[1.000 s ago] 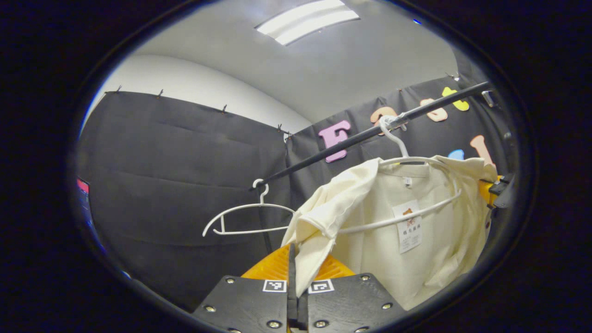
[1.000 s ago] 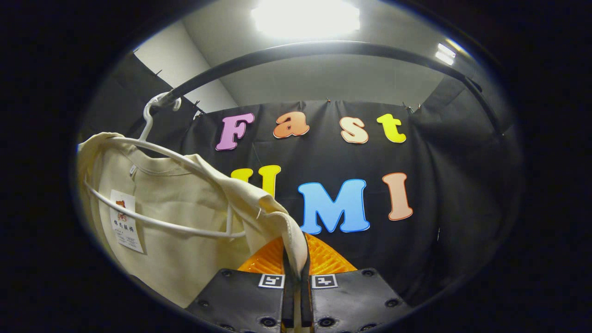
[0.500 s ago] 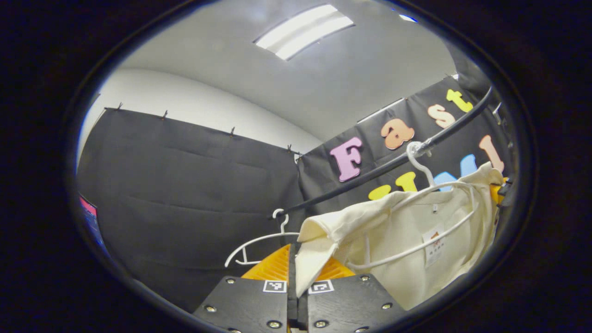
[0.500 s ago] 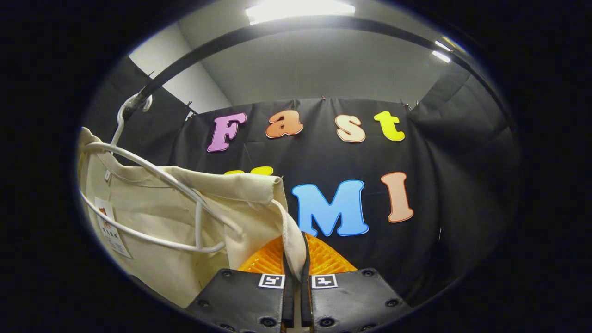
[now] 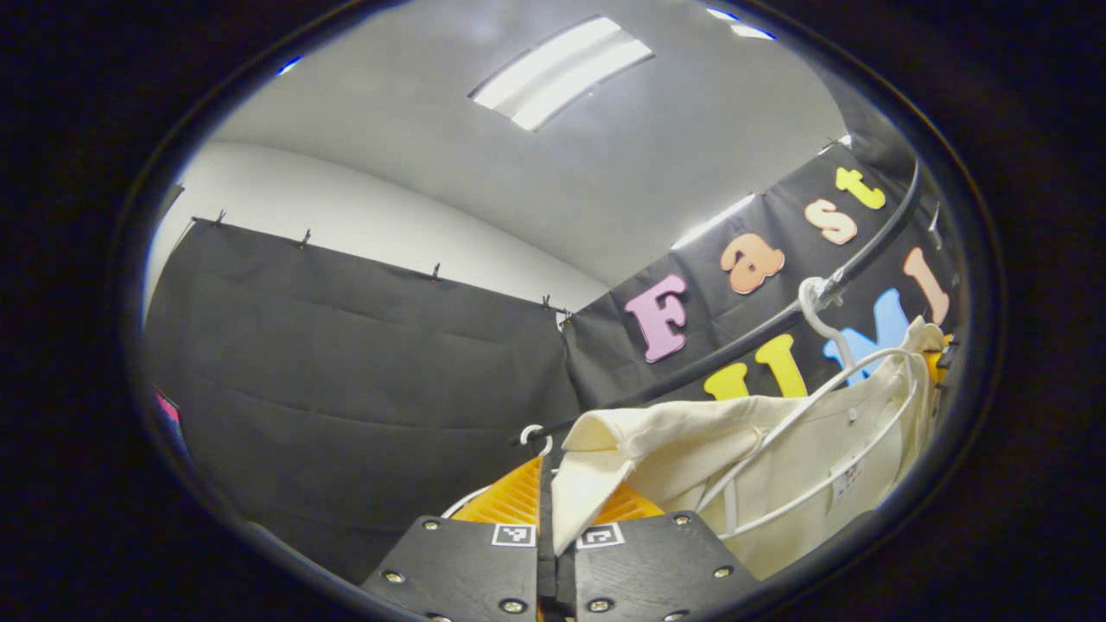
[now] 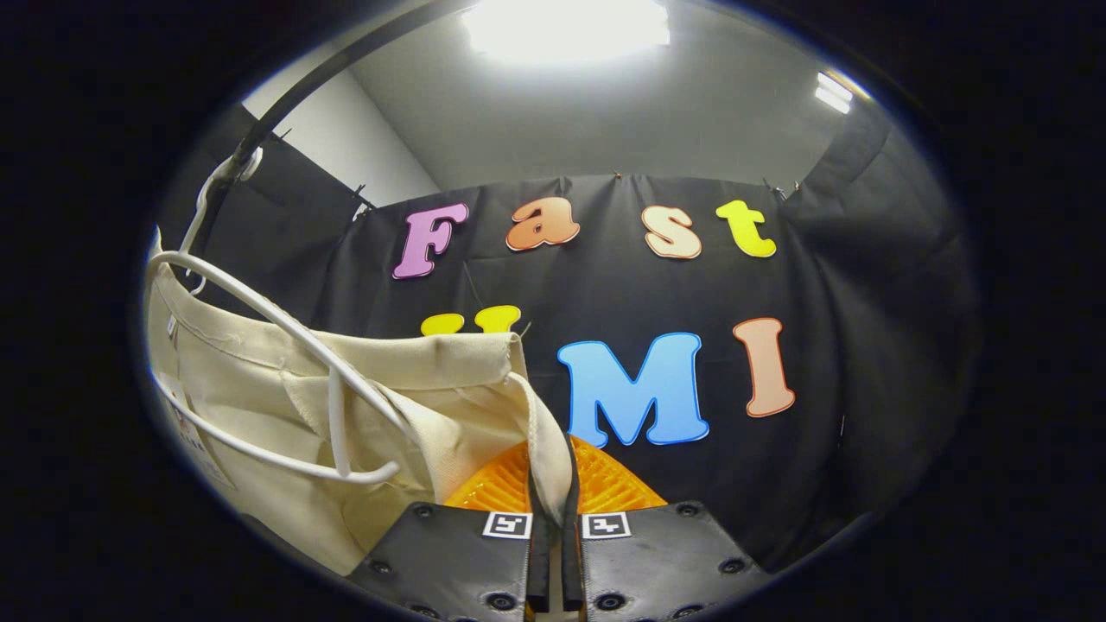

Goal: Grasp the clothes on the hanger with both hands and then place them into the laundry hamper below.

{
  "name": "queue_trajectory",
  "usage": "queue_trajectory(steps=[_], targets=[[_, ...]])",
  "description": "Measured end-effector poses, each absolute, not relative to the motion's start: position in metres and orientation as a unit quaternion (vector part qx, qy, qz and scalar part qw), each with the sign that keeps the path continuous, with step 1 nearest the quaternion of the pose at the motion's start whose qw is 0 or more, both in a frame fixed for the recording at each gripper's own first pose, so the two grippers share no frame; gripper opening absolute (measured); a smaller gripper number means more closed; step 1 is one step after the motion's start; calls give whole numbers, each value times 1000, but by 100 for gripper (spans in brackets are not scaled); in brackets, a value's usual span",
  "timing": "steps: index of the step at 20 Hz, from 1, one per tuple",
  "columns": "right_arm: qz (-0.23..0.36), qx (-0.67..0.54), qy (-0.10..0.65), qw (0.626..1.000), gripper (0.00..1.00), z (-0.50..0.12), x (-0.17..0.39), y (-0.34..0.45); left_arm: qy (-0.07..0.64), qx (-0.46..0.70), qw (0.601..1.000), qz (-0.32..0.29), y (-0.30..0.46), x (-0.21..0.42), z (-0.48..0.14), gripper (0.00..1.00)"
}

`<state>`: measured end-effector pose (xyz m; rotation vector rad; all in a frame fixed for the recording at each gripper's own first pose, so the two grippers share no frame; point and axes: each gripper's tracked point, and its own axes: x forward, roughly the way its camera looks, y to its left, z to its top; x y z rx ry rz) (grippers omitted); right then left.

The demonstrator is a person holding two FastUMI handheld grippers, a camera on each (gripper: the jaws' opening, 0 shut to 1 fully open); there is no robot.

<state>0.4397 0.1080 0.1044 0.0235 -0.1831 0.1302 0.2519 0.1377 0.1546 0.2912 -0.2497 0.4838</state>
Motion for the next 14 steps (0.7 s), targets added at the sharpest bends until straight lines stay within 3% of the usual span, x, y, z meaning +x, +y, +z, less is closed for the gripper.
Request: queue_trajectory(steps=[7, 11, 14], targets=[[84, -8, -87, 993, 7, 96, 462, 116, -139, 118, 966, 183, 148, 267, 155, 0], [102, -36, -77, 991, 4, 74, 463, 131, -134, 118, 968, 176, 162, 274, 144, 0], [106, -32, -65, 992, 7, 59, 462, 136, -132, 120, 968, 175, 164, 273, 131, 0]])
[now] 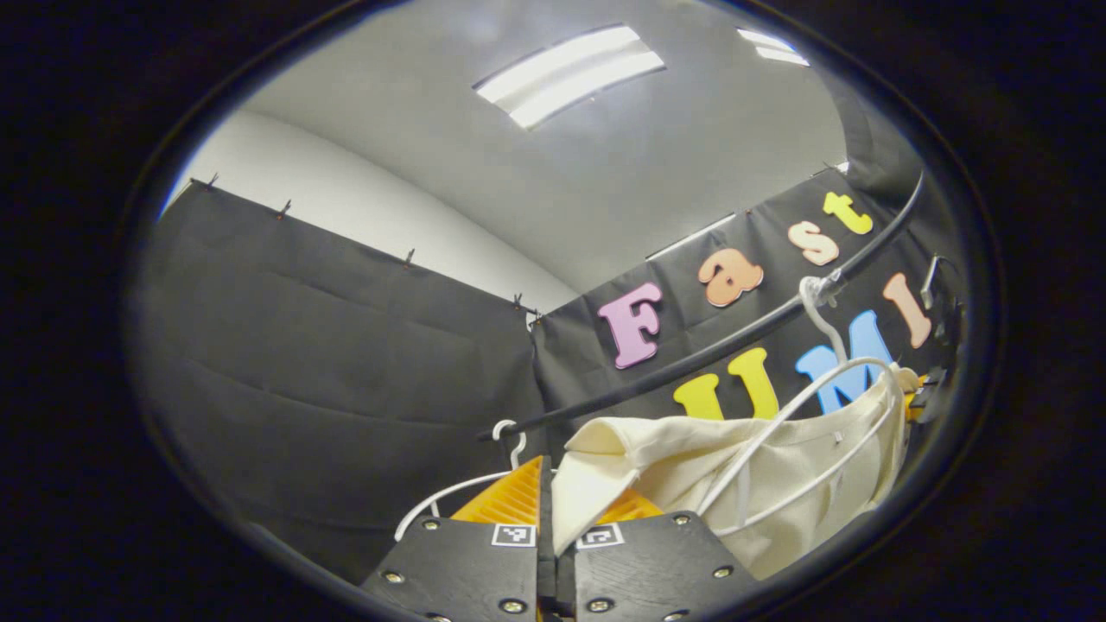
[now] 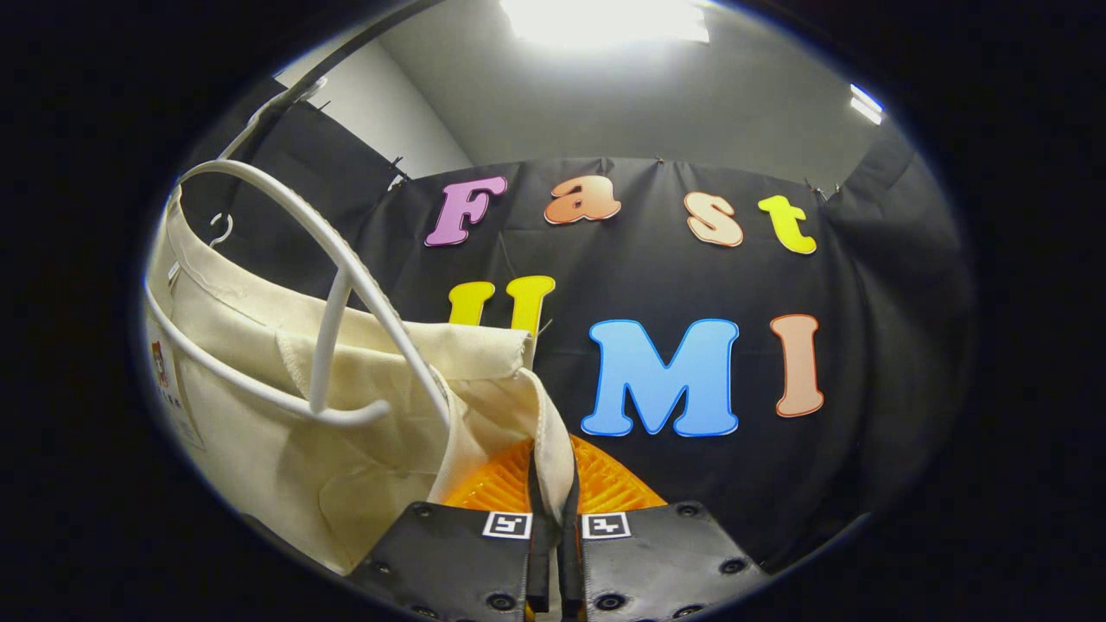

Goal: Grasp the clothes on the hanger with both hands and then place them into the laundry hamper below.

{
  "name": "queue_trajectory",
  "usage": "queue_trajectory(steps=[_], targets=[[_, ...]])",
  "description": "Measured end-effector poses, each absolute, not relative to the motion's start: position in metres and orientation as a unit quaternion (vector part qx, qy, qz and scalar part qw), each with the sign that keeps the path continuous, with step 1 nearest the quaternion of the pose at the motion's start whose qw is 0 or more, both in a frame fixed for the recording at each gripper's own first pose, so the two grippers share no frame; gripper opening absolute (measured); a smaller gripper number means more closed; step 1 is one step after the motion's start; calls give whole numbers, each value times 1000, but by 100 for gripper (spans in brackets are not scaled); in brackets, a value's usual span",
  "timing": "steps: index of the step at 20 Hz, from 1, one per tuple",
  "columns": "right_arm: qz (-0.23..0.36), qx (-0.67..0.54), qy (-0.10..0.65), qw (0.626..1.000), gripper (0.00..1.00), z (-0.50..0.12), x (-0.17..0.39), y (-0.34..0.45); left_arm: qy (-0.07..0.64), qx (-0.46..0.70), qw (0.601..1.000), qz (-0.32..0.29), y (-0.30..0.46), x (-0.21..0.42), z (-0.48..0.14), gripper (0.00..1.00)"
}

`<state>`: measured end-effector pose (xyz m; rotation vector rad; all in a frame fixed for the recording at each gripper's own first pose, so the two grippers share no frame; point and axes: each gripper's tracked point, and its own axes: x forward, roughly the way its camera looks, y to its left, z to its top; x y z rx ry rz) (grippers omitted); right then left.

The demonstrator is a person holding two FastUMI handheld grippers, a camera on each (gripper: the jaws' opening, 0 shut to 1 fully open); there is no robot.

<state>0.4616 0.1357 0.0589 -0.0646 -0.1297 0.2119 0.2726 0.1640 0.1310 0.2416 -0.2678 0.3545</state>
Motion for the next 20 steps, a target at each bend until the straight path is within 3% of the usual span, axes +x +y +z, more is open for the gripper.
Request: queue_trajectory(steps=[13, 18, 20], targets=[[116, -48, -19, 992, 4, 14, 439, 148, -93, 96, 976, 175, 175, 264, 80, 0], [135, -67, -6, 989, 0, -18, 405, 164, -72, 93, 979, 166, 176, 243, 52, 0], [142, -71, 5, 987, 4, -29, 390, 168, -66, 96, 980, 159, 170, 235, 45, 0]])
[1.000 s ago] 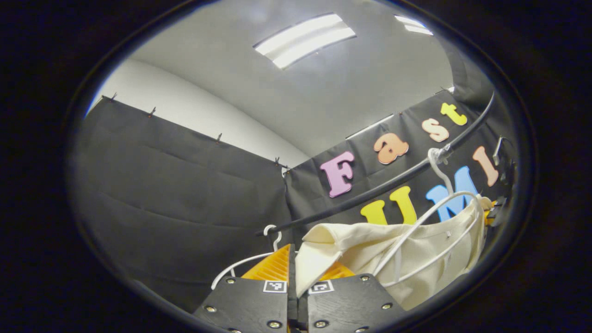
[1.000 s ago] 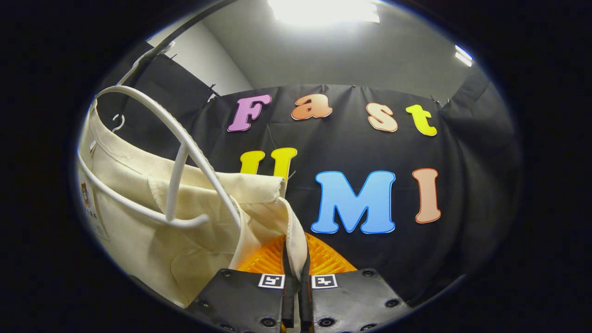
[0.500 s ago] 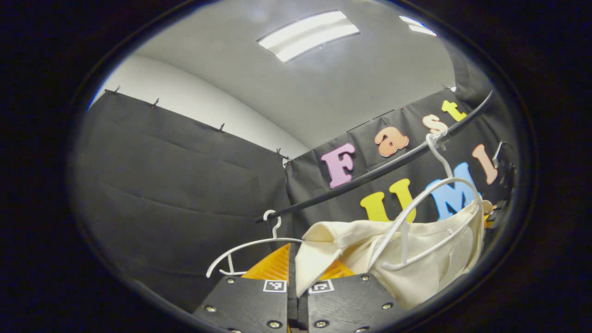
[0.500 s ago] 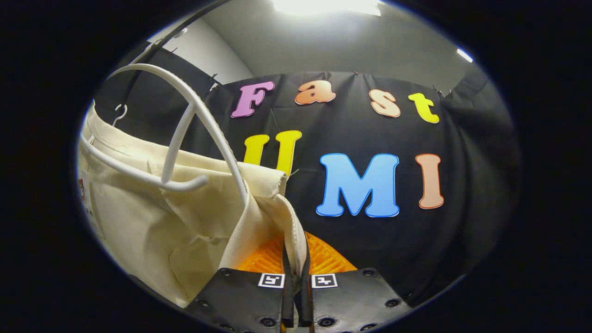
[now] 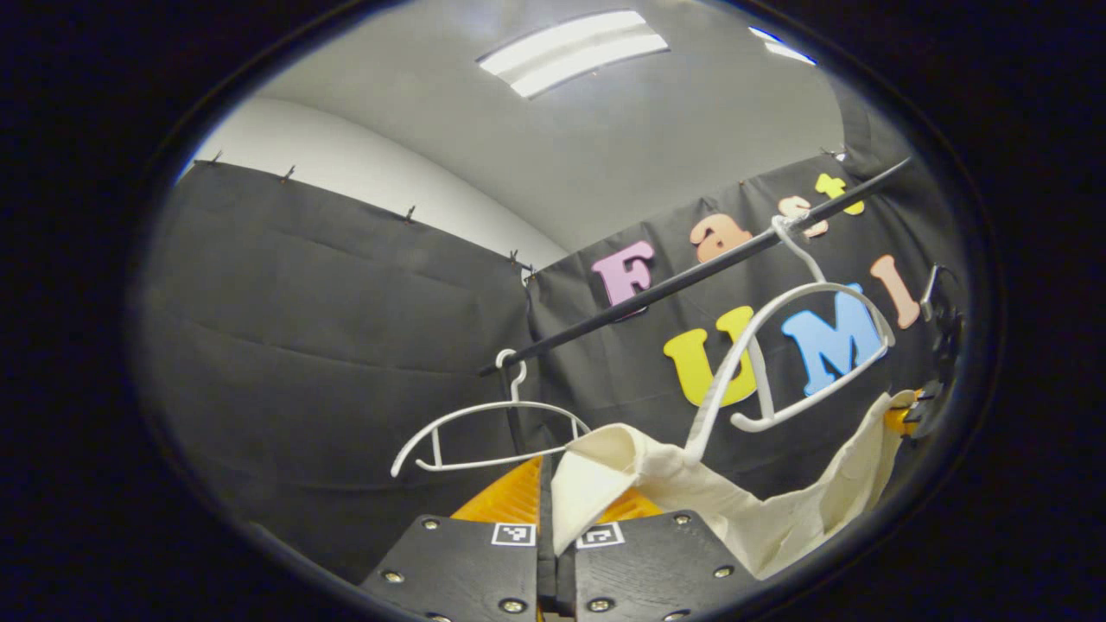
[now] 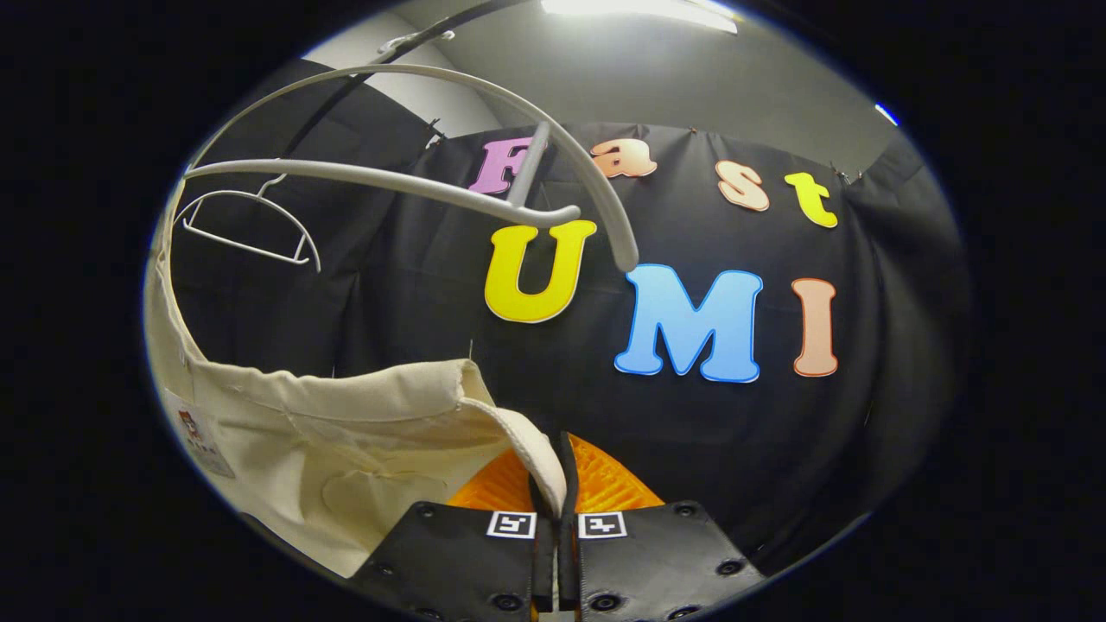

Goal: Grasp the clothes on the hanger with both hands and then place them into the laundry hamper below.

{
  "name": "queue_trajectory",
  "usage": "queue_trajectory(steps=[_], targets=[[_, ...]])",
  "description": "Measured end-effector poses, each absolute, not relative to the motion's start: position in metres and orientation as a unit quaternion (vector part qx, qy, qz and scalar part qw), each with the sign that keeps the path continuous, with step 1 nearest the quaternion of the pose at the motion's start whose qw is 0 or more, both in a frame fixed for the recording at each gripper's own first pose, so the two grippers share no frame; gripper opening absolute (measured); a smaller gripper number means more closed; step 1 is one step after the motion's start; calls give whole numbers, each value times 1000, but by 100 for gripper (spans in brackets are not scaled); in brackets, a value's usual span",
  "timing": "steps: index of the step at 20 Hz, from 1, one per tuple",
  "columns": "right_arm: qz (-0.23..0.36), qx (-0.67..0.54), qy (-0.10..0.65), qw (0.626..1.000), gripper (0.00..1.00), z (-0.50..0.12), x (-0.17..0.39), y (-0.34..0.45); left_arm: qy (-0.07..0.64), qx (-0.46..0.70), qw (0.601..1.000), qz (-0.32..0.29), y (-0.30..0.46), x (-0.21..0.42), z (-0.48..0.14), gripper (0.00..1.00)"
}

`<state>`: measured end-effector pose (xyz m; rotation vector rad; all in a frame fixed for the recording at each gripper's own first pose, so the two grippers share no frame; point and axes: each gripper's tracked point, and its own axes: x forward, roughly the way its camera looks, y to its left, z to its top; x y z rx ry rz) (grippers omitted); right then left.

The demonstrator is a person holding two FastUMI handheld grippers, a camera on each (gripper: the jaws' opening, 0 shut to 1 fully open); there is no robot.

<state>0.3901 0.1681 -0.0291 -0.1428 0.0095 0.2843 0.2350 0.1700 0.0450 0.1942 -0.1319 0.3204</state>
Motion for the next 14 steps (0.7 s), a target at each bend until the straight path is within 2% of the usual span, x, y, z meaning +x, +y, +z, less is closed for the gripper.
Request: queue_trajectory(steps=[5, 13, 14], targets=[[153, -54, 18, 987, 4, -32, 348, 174, -44, 88, 985, 142, 158, 220, 25, 0], [180, -40, -12, 983, 4, 13, 254, 196, -28, 42, 994, 95, 136, 181, 12, 0], [184, -38, -16, 982, 0, 18, 241, 199, -31, 36, 995, 85, 131, 176, 14, 0]])
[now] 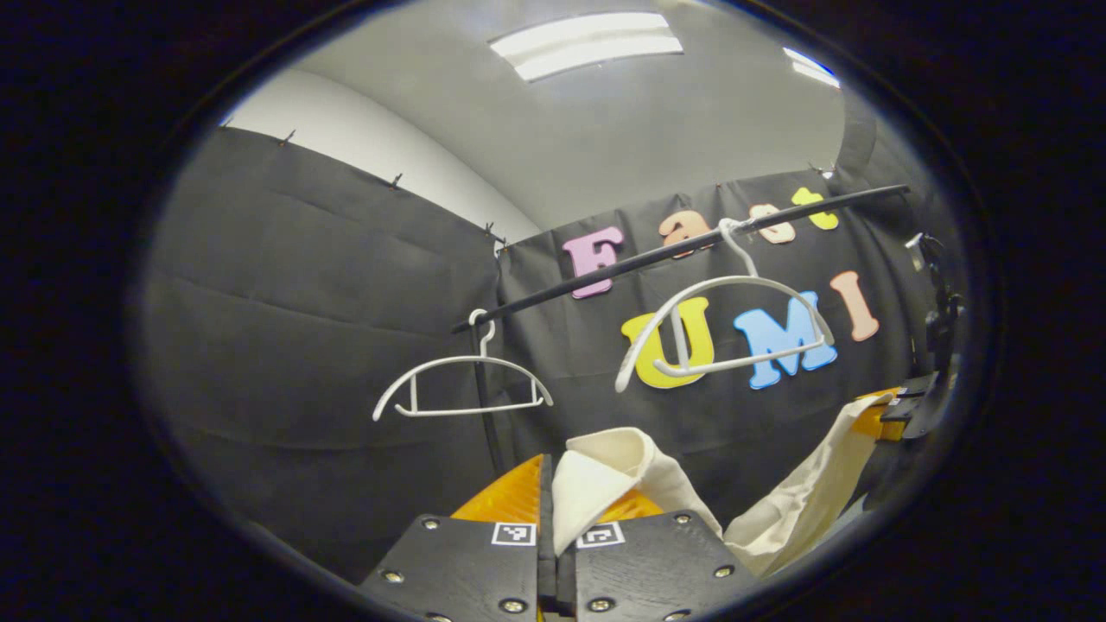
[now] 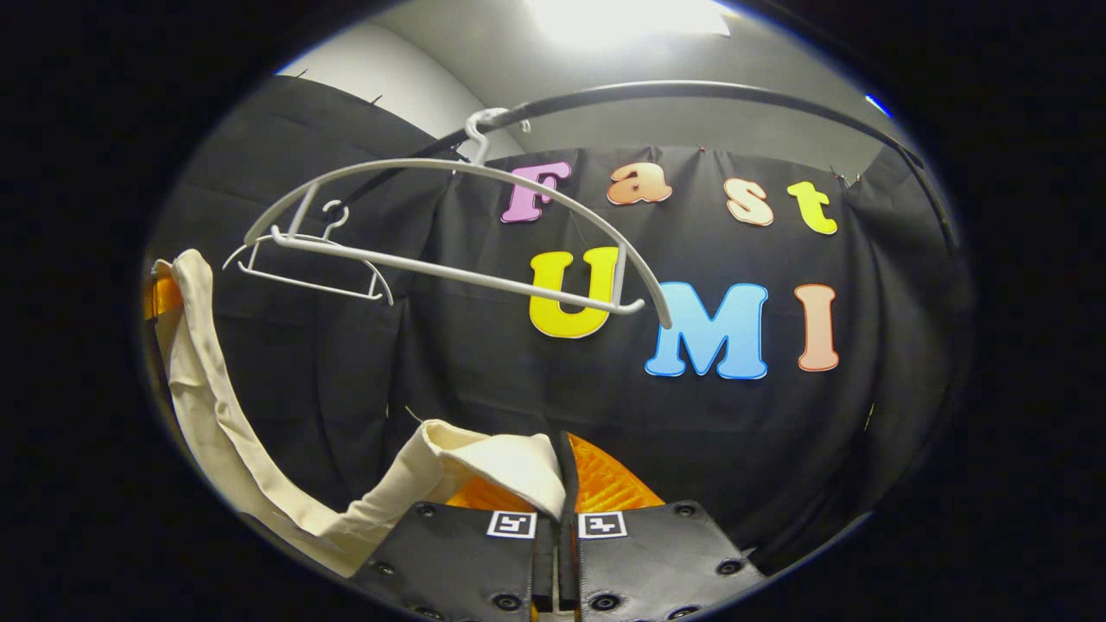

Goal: Grasp the clothes on the hanger with both hands and then place them into the laundry hamper below.

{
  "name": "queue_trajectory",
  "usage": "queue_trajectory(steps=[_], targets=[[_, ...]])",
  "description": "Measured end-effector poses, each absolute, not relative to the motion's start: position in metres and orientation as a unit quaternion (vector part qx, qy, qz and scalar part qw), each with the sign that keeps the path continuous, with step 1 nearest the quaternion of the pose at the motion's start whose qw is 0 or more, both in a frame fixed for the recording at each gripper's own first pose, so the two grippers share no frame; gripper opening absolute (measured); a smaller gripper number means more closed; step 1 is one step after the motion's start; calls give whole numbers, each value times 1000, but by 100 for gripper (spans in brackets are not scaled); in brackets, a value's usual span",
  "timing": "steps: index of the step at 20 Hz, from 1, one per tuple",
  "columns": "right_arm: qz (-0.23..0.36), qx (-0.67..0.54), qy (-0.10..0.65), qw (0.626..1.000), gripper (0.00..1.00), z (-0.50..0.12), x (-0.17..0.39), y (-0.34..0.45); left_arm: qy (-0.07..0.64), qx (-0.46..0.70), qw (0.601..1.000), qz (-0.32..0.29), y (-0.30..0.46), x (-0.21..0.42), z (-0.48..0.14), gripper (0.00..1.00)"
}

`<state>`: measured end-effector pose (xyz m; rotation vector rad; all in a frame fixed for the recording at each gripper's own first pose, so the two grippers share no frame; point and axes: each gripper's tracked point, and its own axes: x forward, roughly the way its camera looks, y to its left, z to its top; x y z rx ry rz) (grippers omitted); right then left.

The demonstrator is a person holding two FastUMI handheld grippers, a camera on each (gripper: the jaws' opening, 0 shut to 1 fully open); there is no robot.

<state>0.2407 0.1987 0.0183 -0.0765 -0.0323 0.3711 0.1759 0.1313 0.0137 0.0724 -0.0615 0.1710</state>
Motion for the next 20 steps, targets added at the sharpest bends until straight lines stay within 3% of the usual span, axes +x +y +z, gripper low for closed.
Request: queue_trajectory(steps=[11, 17, 20], targets=[[244, -4, -12, 970, 4, 42, 120, 246, -30, -45, 999, -4, 75, 126, 10, 0], [249, 26, -5, 968, 0, 40, 96, 261, -40, -70, 997, -19, 67, 116, 15, 0], [240, 12, 7, 971, 3, 9, 95, 260, -24, -84, 996, -15, 69, 118, -9, 0]])
